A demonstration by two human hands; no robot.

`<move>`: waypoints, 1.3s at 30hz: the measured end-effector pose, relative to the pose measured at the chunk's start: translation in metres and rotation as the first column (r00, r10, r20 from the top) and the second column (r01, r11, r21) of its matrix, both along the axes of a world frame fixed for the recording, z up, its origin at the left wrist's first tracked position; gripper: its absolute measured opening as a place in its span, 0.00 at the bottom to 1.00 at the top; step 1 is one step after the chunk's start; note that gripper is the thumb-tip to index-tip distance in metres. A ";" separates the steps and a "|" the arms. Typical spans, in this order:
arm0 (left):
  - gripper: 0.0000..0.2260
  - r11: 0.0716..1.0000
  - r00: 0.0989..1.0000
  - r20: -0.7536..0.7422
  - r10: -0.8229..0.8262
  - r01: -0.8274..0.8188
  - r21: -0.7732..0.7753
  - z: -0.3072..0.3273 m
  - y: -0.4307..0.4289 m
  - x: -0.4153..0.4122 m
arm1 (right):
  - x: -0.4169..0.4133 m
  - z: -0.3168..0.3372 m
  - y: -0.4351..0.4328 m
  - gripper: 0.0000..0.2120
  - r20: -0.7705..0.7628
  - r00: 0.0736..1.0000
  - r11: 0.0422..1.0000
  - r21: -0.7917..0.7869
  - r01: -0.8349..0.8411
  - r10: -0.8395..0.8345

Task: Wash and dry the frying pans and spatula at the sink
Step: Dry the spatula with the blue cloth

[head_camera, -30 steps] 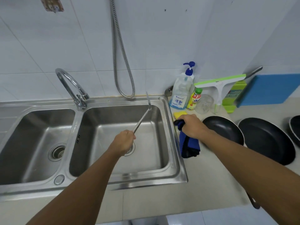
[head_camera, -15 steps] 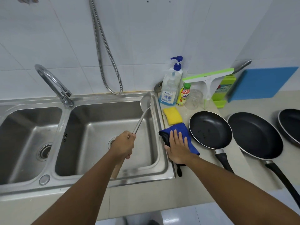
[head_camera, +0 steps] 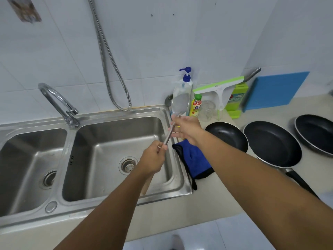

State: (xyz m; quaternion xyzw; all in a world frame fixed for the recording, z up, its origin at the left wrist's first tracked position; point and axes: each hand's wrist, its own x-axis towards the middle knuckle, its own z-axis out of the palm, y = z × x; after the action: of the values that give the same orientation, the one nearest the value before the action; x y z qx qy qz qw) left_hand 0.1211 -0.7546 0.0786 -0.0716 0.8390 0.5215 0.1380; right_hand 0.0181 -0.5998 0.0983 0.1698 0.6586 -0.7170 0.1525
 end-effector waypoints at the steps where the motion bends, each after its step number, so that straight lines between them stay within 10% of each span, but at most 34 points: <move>1: 0.09 1.000 1.000 -0.002 -0.023 0.023 0.017 0.003 0.004 0.001 | 0.002 0.002 0.005 0.11 -0.009 0.999 0.999 0.003 0.041 -0.041; 13: 0.14 0.882 0.866 0.288 -0.410 0.295 0.367 0.025 0.086 0.018 | 0.031 0.014 0.134 0.05 -0.086 0.912 0.915 0.005 0.403 -0.401; 25: 0.12 0.869 0.794 0.360 -0.489 0.408 0.280 0.010 0.322 0.022 | 0.080 -0.019 0.355 0.12 -0.039 0.868 0.866 -0.105 0.489 -0.495; 39: 0.10 0.873 0.820 0.322 -0.474 0.391 0.290 -0.011 0.602 0.021 | 0.094 -0.038 0.610 0.09 -0.025 0.839 0.829 0.142 0.541 -0.544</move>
State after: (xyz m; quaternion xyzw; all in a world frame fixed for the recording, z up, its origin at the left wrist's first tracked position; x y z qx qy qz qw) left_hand 0.1418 -0.1525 0.0681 0.0365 0.7293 0.5379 0.4213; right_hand 0.1126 0.0102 0.0603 0.3660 0.6317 -0.6803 -0.0642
